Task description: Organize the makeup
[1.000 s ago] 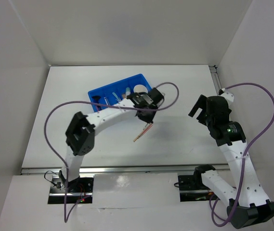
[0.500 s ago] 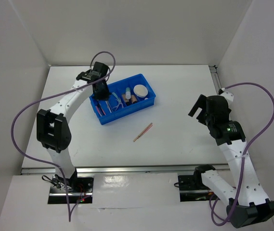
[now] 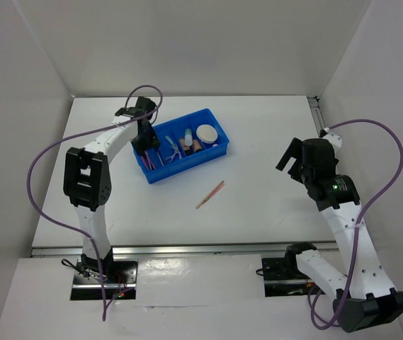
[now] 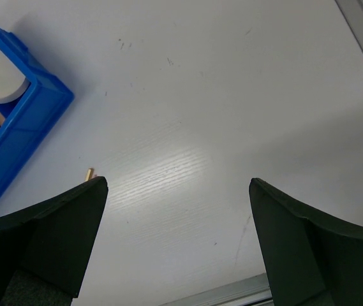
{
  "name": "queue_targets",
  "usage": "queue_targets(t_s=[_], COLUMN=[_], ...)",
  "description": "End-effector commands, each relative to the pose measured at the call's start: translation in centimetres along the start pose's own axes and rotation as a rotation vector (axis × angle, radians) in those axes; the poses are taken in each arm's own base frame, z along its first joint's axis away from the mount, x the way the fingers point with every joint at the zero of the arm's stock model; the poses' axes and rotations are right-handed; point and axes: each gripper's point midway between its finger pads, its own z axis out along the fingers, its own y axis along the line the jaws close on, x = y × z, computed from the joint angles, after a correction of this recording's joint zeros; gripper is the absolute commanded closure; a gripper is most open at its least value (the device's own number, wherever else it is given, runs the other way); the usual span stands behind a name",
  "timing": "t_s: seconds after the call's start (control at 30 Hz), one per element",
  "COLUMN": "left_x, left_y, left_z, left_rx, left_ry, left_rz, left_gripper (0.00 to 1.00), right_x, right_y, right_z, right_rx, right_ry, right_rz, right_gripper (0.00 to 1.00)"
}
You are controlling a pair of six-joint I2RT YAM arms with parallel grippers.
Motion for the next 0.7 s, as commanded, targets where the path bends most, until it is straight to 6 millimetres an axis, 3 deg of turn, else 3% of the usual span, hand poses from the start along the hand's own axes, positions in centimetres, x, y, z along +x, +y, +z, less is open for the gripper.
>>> queue_targets(t_s=[0.0,0.1,0.13,0.2,0.23,0.3,0.33,0.37,0.47,0.57,0.67], left_x=[-1.7,-1.4,0.3,1.6,4.8,7.9,11.7,14.0,19.2,21.5,22.3], left_y=[-3.0,-4.7,-5.9,-6.7,-7.8,-10.2,-11.2,-12.2,-13.0,-13.8,-14.9], left_z=[-3.8,-7.1,-7.9,-9.5,-9.8,-10.9,-11.4,-11.7,-10.8,-9.2,-8.1], left_rx=[0.112,0.162,0.174,0.176,0.196,0.290,0.337,0.394,0.417,0.437,0.445], left_ry=[-0.115,-0.192,-0.202,-0.245,-0.221,-0.223,-0.190,-0.153,-0.111,-0.053,-0.077], left_rz=[0.069,0.178,0.238,0.319,0.400,0.517,0.608,0.667,0.770,0.775,0.776], left_gripper=[0.39,0.39,0.39,0.41,0.42,0.42,0.42,0.41,0.35,0.35,0.42], right_x=[-1.7,-1.6,-1.6,-1.4,-1.4,-1.1,-1.1,-1.3,-1.3,-0.9,-0.8], right_y=[0.8,0.8,1.2,1.3,1.3,1.2,1.2,1.3,1.3,1.3,1.5], right_z=[-0.6,-0.4,-0.4,-0.3,-0.2,-0.1,-0.1,-0.1,-0.1,0.1,0.1], right_rx=[-0.033,-0.033,-0.050,-0.053,-0.053,-0.048,-0.048,-0.053,-0.053,-0.057,-0.067], right_ry=[-0.039,-0.039,-0.039,-0.027,-0.027,-0.019,-0.019,-0.027,-0.027,-0.014,-0.009], right_rz=[0.016,0.016,0.019,0.016,0.016,0.013,0.013,0.016,0.016,0.003,0.003], right_gripper=[0.00,0.00,0.00,0.00,0.00,0.00,0.00,0.00,0.00,0.00,0.00])
